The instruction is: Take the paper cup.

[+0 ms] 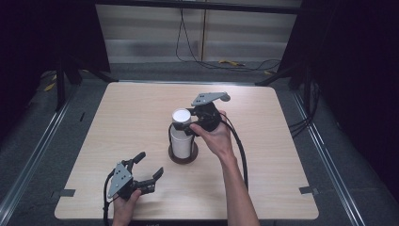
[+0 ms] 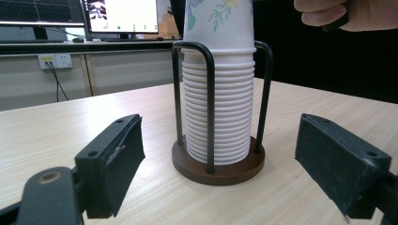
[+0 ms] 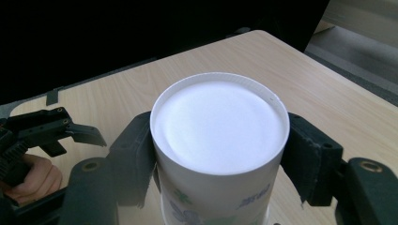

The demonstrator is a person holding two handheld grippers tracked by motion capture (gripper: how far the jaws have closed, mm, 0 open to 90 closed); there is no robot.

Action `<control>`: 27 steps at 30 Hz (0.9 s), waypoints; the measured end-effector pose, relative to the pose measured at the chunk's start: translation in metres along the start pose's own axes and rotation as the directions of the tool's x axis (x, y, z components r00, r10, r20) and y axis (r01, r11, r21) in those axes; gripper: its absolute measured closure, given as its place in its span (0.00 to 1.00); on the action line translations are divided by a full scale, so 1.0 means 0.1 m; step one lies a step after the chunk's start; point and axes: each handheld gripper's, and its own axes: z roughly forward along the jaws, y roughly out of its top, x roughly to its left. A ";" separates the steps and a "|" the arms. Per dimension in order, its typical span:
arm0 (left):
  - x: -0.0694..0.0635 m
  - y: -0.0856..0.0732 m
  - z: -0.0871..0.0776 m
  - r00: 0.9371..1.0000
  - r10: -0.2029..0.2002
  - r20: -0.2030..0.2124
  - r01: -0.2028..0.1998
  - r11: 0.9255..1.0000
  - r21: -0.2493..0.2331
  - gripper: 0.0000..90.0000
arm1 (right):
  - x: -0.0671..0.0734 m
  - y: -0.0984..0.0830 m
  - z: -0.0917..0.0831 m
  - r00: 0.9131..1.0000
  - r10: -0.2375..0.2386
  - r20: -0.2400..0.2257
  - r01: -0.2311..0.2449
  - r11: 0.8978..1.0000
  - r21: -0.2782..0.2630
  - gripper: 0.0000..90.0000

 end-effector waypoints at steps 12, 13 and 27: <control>0.00 0.00 0.00 1.000 0.000 0.002 0.000 1.000 0.001 0.17 | 0.00 0.01 -0.06 1.000 0.003 -0.004 -0.003 0.999 -0.037 0.36; 0.00 0.00 0.00 1.000 0.000 0.004 0.000 1.000 0.000 0.17 | 0.00 0.01 -0.07 1.000 0.002 -0.007 -0.002 0.999 -0.042 0.37; 0.00 0.00 0.00 1.000 0.000 -0.001 0.000 1.000 0.000 0.17 | 0.01 0.05 -0.17 1.000 0.011 -0.011 -0.012 0.991 -0.135 0.37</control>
